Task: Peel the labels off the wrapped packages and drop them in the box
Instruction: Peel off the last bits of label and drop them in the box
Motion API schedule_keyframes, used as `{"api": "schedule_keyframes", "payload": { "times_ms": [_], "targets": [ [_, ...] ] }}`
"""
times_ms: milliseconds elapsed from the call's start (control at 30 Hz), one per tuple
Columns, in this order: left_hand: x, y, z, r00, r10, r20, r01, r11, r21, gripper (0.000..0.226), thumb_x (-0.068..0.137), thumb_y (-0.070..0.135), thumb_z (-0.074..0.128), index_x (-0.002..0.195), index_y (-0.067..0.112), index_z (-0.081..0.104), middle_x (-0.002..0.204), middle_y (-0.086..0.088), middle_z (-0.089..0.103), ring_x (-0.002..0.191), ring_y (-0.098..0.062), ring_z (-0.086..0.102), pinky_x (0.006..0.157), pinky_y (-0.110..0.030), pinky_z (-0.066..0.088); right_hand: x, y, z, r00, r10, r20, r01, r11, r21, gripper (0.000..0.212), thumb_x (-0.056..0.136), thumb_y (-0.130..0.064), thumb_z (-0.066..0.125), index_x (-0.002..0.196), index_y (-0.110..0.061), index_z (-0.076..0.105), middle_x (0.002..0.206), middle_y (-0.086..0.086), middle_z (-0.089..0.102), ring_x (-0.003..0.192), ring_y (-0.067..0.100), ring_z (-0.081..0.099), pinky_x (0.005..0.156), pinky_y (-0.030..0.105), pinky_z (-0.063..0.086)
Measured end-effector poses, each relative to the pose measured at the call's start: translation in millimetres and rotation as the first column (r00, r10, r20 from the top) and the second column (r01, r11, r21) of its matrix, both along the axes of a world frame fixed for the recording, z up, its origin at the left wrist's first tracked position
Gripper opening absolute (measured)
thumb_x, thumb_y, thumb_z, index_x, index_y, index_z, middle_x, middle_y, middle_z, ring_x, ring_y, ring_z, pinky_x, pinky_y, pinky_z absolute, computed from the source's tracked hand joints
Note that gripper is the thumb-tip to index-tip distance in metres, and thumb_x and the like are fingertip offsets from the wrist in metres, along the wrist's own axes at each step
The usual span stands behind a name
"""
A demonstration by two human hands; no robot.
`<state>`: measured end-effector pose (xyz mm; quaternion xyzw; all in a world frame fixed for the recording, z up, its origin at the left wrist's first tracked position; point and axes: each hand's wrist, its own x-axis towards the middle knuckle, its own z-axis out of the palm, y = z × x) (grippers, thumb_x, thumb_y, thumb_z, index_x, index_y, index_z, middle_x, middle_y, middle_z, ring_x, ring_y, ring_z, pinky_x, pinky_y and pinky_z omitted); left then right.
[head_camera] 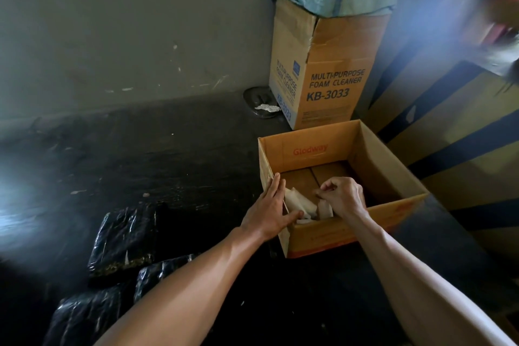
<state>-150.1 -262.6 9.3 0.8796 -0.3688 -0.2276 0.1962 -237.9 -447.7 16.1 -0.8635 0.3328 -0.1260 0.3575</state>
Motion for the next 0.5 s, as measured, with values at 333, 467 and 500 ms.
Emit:
{"api": "schedule_keyframes", "payload": {
  "times_ms": [333,467,500],
  "targets": [
    [0.4,0.0,-3.8,1.0,0.007,-0.005,-0.007,0.999,-0.036,0.106,0.084,0.073,0.051,0.156,0.022,-0.007,0.161,0.01,-0.023,0.151,-0.019,-0.003,0.119,-0.046,0.02,-2.3,5.7,4.3,0.999,-0.023,0.048,0.025,0.999,-0.033,0.019,0.079,-0.012,0.078,0.07,-0.017,0.062,0.075,-0.005,0.064,0.076,0.017,0.063,0.062,0.034,0.052],
    [-0.4,0.8,-4.0,1.0,-0.001,-0.002,0.001,0.999,-0.039,0.104,0.086,0.071,0.052,0.156,0.021,-0.007,0.161,0.01,-0.023,0.15,-0.016,-0.007,0.119,-0.045,0.018,-1.1,6.0,3.7,0.999,-0.03,0.041,0.031,0.999,-0.021,0.016,0.081,-0.019,0.081,0.073,-0.021,0.068,0.081,-0.007,0.066,0.082,0.015,0.065,0.066,0.031,0.053],
    [-0.9,0.8,-3.3,1.0,-0.002,-0.001,0.002,0.999,-0.038,0.103,0.086,0.07,0.052,0.156,0.021,-0.006,0.161,0.01,-0.023,0.15,-0.015,-0.008,0.119,-0.044,0.017,-1.3,6.1,4.3,0.998,-0.039,0.042,0.039,0.999,-0.009,0.013,0.081,-0.022,0.081,0.076,-0.021,0.069,0.083,-0.007,0.066,0.083,0.014,0.065,0.066,0.03,0.052]
  ]
}}
